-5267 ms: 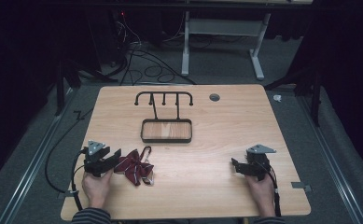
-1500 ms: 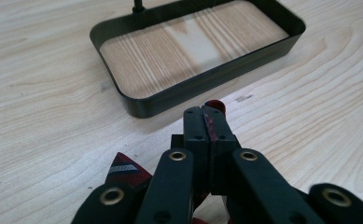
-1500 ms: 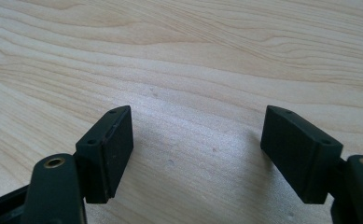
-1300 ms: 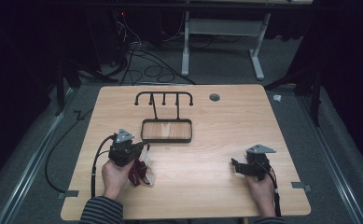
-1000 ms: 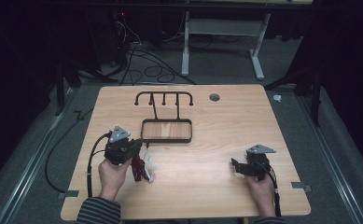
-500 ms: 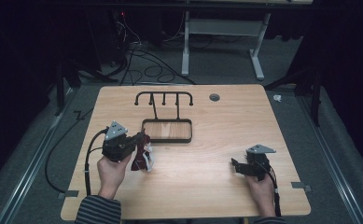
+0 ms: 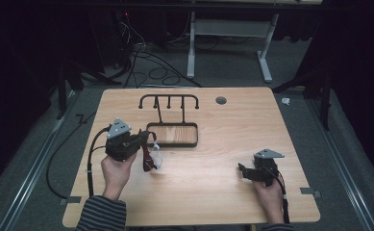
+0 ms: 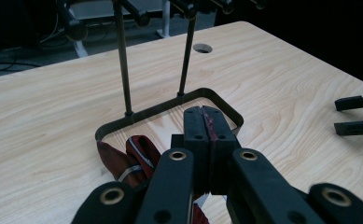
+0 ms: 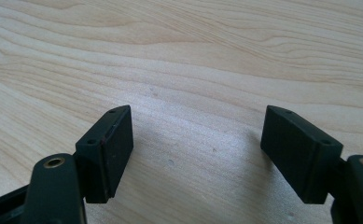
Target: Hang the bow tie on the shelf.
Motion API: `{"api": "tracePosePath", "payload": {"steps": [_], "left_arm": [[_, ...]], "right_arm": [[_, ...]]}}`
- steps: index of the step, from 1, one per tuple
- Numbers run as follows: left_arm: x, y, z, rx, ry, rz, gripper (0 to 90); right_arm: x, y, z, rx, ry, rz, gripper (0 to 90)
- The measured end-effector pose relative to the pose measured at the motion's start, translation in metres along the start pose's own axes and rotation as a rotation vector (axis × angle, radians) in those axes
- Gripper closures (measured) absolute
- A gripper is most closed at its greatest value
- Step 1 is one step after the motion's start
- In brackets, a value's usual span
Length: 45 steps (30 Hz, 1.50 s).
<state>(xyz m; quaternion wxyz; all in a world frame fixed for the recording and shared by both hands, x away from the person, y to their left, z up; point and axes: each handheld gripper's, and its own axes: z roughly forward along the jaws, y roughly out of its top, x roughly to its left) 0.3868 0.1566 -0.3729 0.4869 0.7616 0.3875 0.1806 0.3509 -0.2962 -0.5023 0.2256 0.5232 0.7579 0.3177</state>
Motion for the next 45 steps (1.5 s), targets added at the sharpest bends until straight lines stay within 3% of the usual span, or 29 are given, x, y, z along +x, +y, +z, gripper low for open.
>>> {"api": "tracePosePath", "payload": {"steps": [24, 45], "left_arm": [[-0.002, 0.031, 0.017, -0.057, -0.035, 0.018, 89.4], [0.0, 0.053, 0.041, -0.04, -0.037, 0.019, 89.4]], "right_arm": [[0.0, 0.0, 0.0, 0.0, 0.0, 0.0, 26.5], [0.0, 0.0, 0.0, -0.001, 0.001, -0.002, 26.5]]}}
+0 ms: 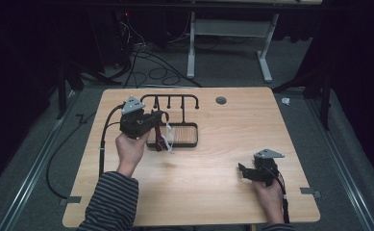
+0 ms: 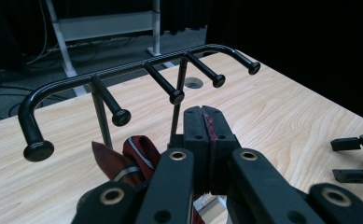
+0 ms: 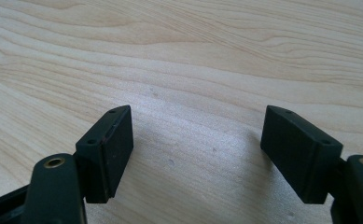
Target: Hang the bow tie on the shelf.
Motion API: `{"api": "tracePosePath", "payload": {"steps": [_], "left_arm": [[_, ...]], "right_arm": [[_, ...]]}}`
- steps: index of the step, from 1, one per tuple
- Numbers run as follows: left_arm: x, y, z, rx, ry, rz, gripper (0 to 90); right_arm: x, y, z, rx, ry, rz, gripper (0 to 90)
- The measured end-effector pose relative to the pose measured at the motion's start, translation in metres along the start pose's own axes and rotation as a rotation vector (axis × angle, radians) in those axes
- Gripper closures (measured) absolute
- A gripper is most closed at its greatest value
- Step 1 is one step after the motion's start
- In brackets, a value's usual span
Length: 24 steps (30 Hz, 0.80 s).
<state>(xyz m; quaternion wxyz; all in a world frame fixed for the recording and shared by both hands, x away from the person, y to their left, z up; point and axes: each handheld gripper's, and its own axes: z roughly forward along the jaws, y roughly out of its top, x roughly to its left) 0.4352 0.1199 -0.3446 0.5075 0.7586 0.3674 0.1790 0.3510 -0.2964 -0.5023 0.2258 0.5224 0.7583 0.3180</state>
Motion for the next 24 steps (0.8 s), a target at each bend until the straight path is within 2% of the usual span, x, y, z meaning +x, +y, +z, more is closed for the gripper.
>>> {"api": "tracePosePath", "payload": {"steps": [9, 11, 16, 24], "left_arm": [[0.004, 0.002, 0.001, 0.006, 0.017, -0.006, 89.5], [0.005, 0.002, 0.001, -0.011, 0.007, -0.022, 89.4], [0.002, 0.004, 0.006, -0.011, -0.009, -0.017, 89.4], [0.003, 0.011, 0.014, -0.018, -0.021, -0.031, 89.4]], "right_arm": [[-0.001, 0.001, 0.001, -0.002, -0.01, 0.007, 28.5], [0.001, 0.001, 0.001, -0.002, -0.019, 0.015, 28.3], [0.001, 0.001, 0.001, -0.002, -0.017, 0.014, 28.2], [0.002, 0.0, 0.0, 0.0, -0.009, 0.005, 27.0]]}}
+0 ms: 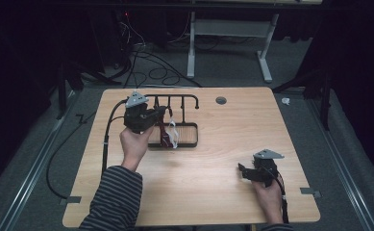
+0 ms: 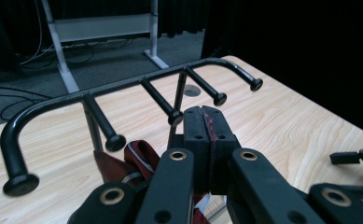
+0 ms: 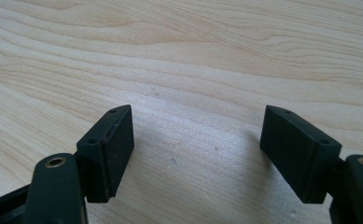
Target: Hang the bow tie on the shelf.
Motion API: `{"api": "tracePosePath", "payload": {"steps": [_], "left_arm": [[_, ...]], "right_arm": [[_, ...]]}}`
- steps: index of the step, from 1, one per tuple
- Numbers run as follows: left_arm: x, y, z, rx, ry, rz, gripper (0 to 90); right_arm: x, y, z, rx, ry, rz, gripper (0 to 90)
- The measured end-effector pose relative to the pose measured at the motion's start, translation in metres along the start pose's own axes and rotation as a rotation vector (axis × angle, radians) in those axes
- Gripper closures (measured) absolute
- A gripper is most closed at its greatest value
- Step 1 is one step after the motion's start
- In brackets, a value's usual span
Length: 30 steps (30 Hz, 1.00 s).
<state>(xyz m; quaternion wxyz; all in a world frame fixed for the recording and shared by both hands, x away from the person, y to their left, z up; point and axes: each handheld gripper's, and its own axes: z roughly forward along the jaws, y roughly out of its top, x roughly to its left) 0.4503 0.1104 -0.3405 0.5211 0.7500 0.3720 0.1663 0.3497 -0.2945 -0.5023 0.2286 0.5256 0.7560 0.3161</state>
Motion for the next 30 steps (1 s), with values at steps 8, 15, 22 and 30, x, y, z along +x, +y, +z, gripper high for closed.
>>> {"api": "tracePosePath", "payload": {"steps": [8, 15, 22, 30], "left_arm": [[0.002, 0.006, 0.012, 0.007, 0.017, -0.007, 89.4], [0.007, 0.007, 0.024, 0.012, 0.043, -0.025, 89.4], [0.012, 0.008, 0.027, 0.007, 0.07, -0.028, 89.4], [0.016, 0.008, 0.032, 0.02, 0.089, -0.031, 89.3]], "right_arm": [[0.0, 0.0, 0.0, 0.0, 0.003, -0.002, 26.9], [0.0, 0.0, 0.0, 0.002, 0.005, -0.002, 26.8], [0.0, 0.0, 0.0, 0.0, 0.005, -0.002, 26.8], [0.0, 0.0, 0.0, 0.0, 0.006, -0.002, 26.8]]}}
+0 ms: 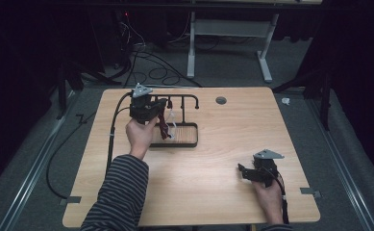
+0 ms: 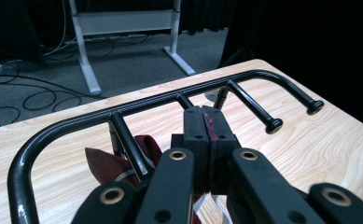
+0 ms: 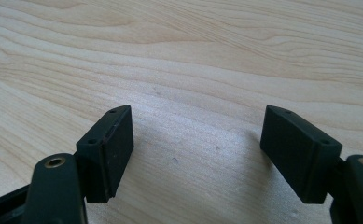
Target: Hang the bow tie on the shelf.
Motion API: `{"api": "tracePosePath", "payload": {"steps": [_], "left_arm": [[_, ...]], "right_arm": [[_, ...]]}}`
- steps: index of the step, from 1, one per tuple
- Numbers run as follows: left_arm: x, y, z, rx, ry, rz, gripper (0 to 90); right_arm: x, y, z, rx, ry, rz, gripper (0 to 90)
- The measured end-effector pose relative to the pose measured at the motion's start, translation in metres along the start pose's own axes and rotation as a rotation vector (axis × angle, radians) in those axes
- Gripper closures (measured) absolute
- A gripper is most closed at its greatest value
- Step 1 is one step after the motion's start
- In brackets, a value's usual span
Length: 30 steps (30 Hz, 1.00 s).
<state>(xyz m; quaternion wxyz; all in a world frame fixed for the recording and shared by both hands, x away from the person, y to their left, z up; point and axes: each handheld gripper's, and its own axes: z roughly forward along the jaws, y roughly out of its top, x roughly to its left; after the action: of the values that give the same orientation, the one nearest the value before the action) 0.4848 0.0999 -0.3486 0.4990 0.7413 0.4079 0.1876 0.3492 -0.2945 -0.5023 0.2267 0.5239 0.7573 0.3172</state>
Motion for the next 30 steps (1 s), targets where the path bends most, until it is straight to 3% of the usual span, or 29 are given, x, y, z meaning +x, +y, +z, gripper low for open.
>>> {"api": "tracePosePath", "payload": {"steps": [17, 24, 30], "left_arm": [[-0.002, 0.0, -0.002, -0.005, 0.001, 0.01, 83.9], [-0.002, -0.004, -0.008, 0.011, -0.014, 0.012, 77.4], [-0.004, -0.006, -0.015, 0.038, -0.015, 0.043, 75.3]], "right_arm": [[0.0, 0.0, 0.0, -0.001, 0.0, -0.001, 26.8], [0.0, 0.0, 0.0, -0.001, 0.001, -0.001, 26.7], [0.0, 0.0, 0.0, 0.001, 0.001, -0.001, 26.6]]}}
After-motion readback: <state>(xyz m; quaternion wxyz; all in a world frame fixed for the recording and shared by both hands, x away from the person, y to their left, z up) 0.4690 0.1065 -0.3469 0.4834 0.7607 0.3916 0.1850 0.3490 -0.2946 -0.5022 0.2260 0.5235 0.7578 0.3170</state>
